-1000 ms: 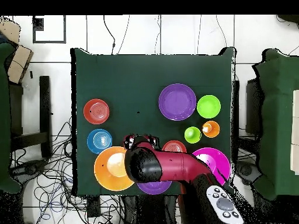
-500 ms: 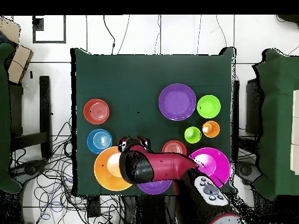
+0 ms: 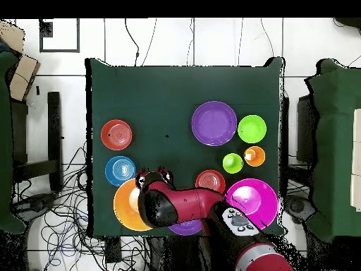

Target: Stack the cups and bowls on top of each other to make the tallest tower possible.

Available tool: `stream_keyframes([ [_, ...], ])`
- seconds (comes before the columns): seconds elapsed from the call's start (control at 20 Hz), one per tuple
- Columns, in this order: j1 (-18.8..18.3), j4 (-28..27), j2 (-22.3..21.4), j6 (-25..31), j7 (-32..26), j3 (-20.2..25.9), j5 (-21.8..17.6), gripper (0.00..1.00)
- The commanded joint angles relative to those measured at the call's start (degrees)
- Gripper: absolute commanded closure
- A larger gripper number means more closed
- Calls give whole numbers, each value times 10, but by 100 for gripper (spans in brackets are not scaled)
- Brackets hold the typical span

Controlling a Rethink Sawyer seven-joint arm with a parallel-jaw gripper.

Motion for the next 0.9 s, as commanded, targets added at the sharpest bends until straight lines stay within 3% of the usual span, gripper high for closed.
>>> stream_keyframes([
  [0.05,22,13,58,-96,63,-39,-68,0],
  [0.55,35,23,74,-133,58,-58,-107,0],
  [0.9,49,57,39,-134,72,-65,-109,0],
])
